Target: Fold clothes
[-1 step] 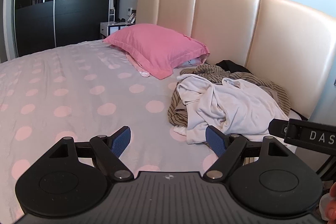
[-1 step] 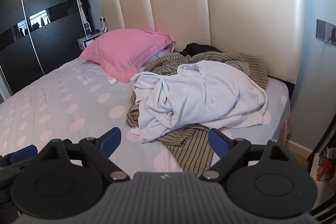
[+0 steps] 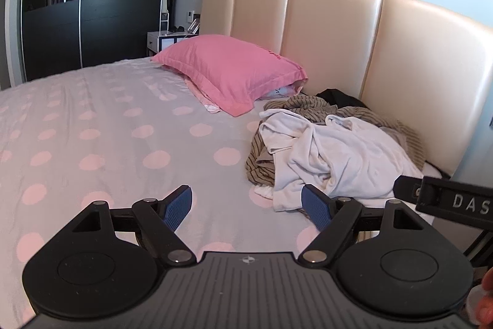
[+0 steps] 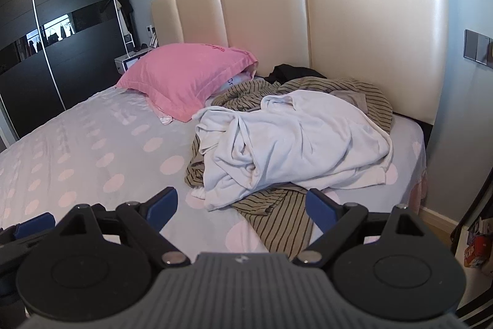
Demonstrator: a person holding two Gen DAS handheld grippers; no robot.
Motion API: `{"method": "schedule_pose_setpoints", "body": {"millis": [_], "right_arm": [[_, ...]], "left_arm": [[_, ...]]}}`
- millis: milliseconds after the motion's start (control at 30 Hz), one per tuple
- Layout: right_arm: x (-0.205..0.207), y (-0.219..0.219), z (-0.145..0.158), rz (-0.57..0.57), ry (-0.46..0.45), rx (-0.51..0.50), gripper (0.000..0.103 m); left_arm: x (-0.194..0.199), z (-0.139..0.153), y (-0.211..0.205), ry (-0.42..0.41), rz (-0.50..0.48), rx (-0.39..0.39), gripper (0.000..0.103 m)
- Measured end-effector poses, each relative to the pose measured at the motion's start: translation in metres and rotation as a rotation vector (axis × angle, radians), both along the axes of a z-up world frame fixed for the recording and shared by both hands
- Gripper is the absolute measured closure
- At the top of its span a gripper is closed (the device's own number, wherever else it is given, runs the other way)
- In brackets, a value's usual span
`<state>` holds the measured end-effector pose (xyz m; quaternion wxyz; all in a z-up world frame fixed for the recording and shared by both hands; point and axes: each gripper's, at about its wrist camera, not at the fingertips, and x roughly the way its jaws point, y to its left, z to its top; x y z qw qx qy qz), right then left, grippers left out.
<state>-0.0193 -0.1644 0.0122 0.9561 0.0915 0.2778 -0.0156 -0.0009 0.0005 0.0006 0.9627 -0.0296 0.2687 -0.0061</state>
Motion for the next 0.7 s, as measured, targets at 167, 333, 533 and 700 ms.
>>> {"method": "schedule_pose_setpoints", "body": {"millis": [167,333,533,700], "right_arm": [[0.000,0.000,0.002,0.003,-0.009,0.021,0.012],[-0.008,0.000,0.005,0.001,-0.040,0.015,0.012],[-0.008,-0.002,-0.001,-0.004,-0.036,0.004,0.012],[-0.009,0.000,0.000,0.002,-0.047,0.001,0.012]], "left_arm": [[-0.002,0.002,0.001,0.019,0.006,-0.027,0.026],[-0.005,0.004,0.003,0.038,0.012,-0.055,0.026],[-0.006,0.004,0.002,0.048,0.019,-0.056,0.025],[-0.007,0.003,0.005,0.053,0.025,-0.050,0.025]]}}
